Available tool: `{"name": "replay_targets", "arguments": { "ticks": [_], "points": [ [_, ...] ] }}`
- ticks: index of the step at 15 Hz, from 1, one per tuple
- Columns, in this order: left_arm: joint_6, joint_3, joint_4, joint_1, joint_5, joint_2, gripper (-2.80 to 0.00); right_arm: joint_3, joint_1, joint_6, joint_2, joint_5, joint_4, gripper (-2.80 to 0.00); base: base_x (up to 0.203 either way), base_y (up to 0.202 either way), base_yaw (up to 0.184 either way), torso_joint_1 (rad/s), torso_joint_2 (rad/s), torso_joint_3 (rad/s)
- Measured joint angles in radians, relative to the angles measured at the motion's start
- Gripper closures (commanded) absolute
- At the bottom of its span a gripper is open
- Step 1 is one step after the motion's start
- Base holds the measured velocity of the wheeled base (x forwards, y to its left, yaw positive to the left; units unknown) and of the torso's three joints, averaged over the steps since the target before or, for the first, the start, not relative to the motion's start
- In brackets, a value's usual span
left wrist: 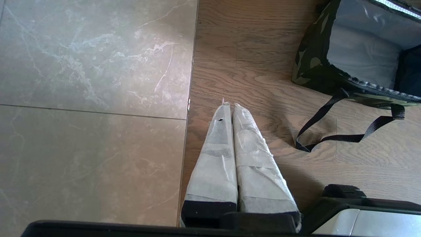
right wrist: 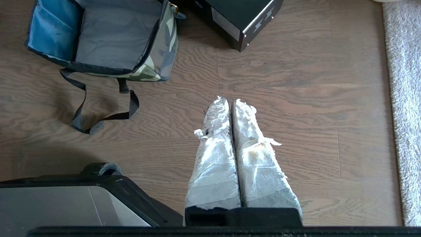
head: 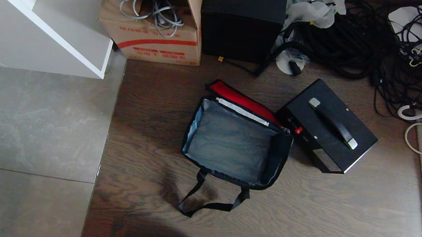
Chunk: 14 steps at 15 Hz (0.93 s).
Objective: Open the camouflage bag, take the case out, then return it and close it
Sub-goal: Grip the handle again
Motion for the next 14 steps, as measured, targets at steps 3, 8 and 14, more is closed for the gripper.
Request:
{"name": "replay_targets", "arguments": {
  "ticks": [3,8,14],
  "points": [
    [0.0,0.0,0.0,0.0,0.0,0.0,0.0,0.0,0.0,0.0,0.0,0.0,0.0,0.0,0.0,0.0,0.0,0.0,0.0,0.0],
    [0.0,0.0,0.0,0.0,0.0,0.0,0.0,0.0,0.0,0.0,0.0,0.0,0.0,0.0,0.0,0.0,0.0,0.0,0.0,0.0],
    [0.0,0.0,0.0,0.0,0.0,0.0,0.0,0.0,0.0,0.0,0.0,0.0,0.0,0.0,0.0,0.0,0.0,0.0,0.0,0.0]
  ]
}}
